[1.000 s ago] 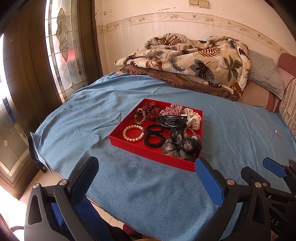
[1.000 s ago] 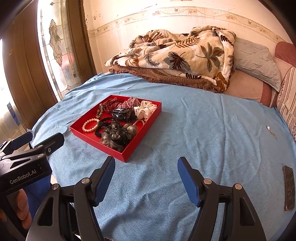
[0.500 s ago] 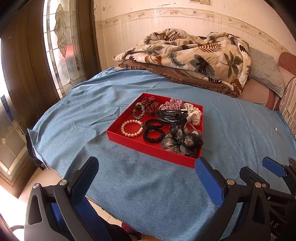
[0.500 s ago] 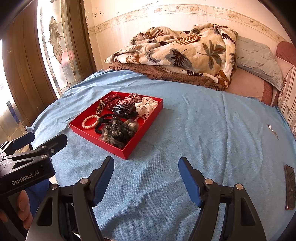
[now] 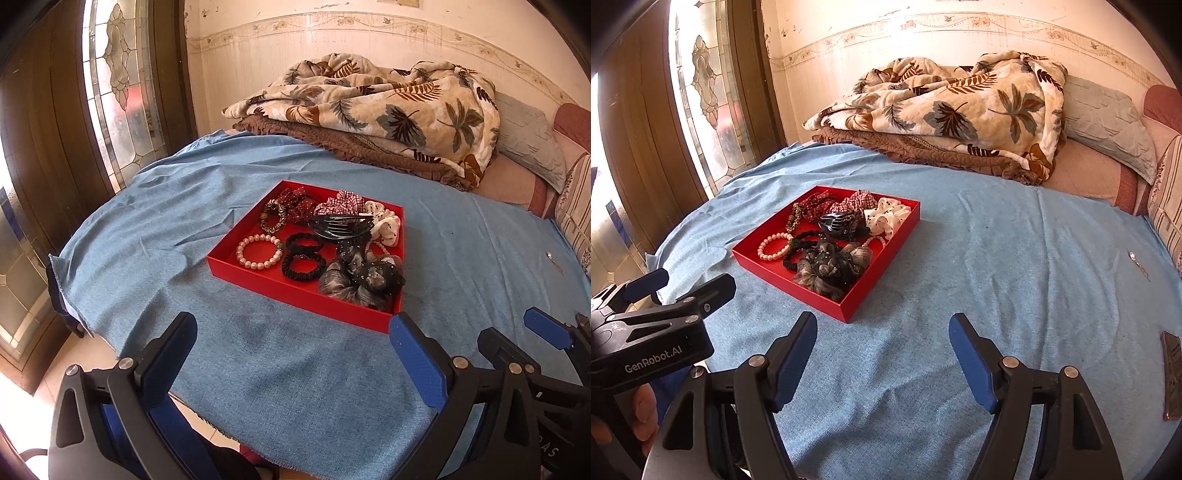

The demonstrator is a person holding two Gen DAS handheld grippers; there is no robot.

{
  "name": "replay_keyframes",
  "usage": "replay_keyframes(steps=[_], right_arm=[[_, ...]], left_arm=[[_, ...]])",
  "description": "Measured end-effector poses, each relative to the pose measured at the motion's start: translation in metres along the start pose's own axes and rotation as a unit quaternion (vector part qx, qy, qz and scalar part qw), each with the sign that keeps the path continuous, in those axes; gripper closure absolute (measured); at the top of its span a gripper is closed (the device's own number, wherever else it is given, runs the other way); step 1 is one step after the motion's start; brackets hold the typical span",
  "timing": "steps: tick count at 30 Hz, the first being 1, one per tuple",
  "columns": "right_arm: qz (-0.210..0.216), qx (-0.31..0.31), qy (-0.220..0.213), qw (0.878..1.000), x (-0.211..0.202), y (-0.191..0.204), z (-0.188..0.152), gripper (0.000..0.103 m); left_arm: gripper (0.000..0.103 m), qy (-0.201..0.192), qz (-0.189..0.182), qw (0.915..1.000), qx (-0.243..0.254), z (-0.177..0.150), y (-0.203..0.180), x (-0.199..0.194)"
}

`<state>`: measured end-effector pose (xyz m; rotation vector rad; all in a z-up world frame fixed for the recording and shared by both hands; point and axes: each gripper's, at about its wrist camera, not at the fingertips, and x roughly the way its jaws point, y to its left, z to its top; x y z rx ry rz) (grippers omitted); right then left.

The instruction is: Organize jewelry

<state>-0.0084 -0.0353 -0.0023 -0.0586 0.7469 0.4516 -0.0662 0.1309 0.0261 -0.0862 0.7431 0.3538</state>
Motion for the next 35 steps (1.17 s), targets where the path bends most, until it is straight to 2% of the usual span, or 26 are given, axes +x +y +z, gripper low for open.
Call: replay_keyframes(steps=[12,35], right_arm=[[0.001,-0.007,0.017,1.0,0.011,0.002,-0.003,0.024],[0.013,-0.008,0.038,0.999,0.026,0.006,-0.006,0.024]], left_arm=[[0.0,0.015,-0.009,0.9998,-0.005,-0.001,0.003,0.011],[0.0,0.033,-0.002,0.9993,-0.016,-0.001,0.01,0.025]])
